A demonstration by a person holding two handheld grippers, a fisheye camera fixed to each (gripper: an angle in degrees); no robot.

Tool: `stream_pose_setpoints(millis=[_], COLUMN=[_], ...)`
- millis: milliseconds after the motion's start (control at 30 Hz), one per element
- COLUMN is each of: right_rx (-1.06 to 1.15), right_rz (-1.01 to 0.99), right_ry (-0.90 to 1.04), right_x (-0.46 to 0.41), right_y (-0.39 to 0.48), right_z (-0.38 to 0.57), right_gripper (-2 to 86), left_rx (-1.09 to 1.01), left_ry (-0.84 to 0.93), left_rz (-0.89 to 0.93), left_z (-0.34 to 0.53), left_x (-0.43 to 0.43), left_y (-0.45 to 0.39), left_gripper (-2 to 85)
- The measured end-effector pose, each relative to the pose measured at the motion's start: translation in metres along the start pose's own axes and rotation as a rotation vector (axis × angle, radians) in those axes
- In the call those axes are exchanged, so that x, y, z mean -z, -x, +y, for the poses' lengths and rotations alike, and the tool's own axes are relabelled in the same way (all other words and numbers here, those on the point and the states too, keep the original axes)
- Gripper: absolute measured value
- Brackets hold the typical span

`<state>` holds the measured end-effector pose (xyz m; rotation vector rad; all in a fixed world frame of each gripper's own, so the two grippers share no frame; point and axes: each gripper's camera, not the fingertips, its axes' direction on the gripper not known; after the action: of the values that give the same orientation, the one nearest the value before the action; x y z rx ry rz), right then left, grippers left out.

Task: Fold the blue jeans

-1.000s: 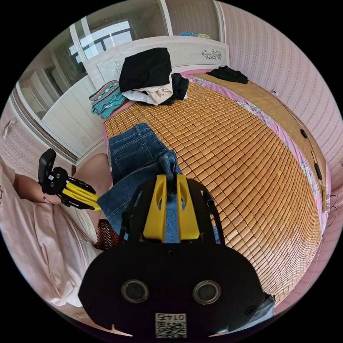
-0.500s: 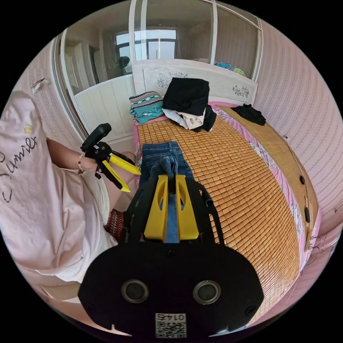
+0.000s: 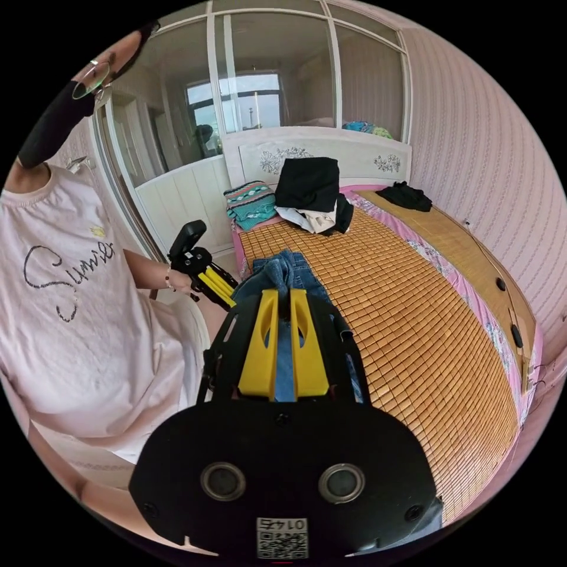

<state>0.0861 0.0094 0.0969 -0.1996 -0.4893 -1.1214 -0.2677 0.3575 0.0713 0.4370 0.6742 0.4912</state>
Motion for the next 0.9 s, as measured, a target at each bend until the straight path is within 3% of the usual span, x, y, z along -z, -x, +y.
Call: stream_pose_setpoints(millis=[133,200,300,367,600,733,833,900], right_rx=[0.089,0.100,0.017,-0.093,-0.243,-0.386,-0.387,-0.384], right_rz=[-0.030,-0.111,-0.134,-0.113,-0.018,0.020,0.188,0.218], right_ry=[-0.038,-0.038,0.052,0.211,0.425,0.580,0.716,0.689], right_x=[-0.013,-0.034,-0.109,-0.178,-0.212,-0.205,-0.212,-0.214], right_y=[-0.011,-0.024,-0.051,-0.066,-0.056,-0.030,-0.001,0.013], right_z=[-0.068,-0.115,-0.179,-0.191,-0.069,0.028,0.073,0.084], right_gripper=[3.1,3.9,6.0,7.4,9.2,7.3,1.5,0.4], left_rx=[0.038,0.111,0.262,0.370,0.560,0.487,0.427,0.371], left_ry=[-0.034,-0.012,0.139,0.215,0.192,0.230,0.261,0.253], left_rz=[-0.152,-0.335,-0.491,-0.540,-0.439,-0.365,-0.261,-0.165], left_z=[-0.015,-0.026,-0.028,-0.013,0.050,0.048,0.028,0.005], left_x=[0.053,0.090,0.088,0.077,0.054,0.004,-0.050,-0.092], left_y=[0.001,0.031,0.109,0.149,0.175,0.156,0.135,0.114], left_gripper=[0.2,0.9,4.2,5.0,4.2,4.0,3.5,2.8])
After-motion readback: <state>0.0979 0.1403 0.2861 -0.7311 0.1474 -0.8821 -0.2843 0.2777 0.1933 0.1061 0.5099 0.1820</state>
